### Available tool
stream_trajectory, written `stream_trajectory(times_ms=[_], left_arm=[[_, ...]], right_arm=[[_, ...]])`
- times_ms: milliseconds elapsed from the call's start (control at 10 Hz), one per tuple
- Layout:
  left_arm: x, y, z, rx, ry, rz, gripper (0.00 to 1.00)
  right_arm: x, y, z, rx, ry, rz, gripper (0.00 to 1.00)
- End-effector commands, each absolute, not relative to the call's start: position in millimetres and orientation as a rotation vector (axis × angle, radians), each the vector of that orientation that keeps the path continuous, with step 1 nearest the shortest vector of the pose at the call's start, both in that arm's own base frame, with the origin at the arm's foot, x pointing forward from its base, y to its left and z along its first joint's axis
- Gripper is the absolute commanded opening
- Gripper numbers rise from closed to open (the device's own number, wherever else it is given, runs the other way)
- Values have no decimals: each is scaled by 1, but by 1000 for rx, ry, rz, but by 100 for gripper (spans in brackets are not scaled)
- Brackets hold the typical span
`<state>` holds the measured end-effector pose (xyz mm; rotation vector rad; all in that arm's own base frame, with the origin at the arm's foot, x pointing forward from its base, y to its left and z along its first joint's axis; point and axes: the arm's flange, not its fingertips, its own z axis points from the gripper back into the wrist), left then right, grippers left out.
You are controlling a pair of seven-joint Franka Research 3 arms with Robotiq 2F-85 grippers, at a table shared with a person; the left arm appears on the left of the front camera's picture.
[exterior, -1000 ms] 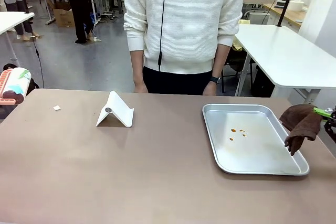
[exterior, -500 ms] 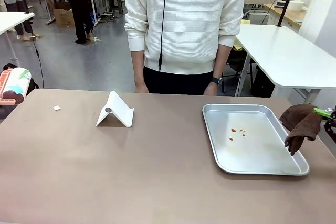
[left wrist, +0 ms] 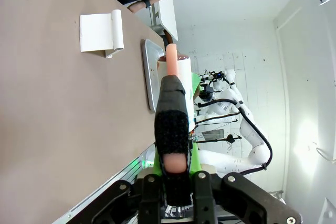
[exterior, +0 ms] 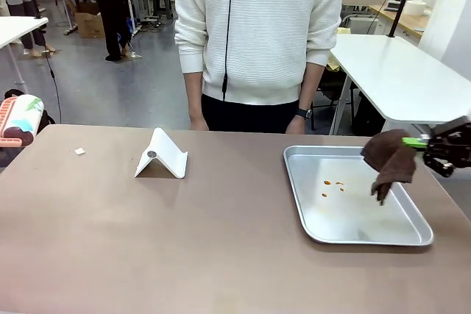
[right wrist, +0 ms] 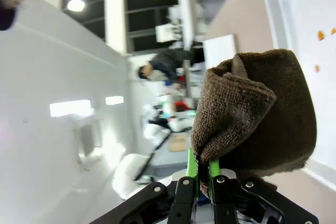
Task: Clean the surface of the table.
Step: Clean the area not pointed to by the person.
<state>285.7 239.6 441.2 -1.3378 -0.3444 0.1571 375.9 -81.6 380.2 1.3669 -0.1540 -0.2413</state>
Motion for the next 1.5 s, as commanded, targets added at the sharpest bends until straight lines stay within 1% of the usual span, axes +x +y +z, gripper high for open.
stream_trajectory(times_ms=[0,100,400,500,600,700,900,1100,1400], left_arm=[[286,238,445,-1343,-359,162,0],[286,238,445,-1343,-359,162,0],[286,238,445,-1343,-359,162,0],[286,238,445,-1343,-359,162,0],[286,238,445,-1343,-359,162,0],[286,238,445,-1343,-359,162,0],[286,238,445,-1343,-359,162,0],[286,238,445,-1343,-359,162,0],[286,238,445,-1343,-359,162,0]], right_arm=[[403,-79,373,1159,-106,-240,9],[416,-74,366,1060,-120,-235,9],[454,-71,340,928,-122,-203,9],[461,-65,331,906,-153,-205,9],[469,-54,318,902,-188,-210,9],[474,-38,298,908,-180,-210,9],[478,-12,274,937,-111,-176,9],[476,14,260,971,-53,-146,9],[471,49,256,995,4,-57,9]])
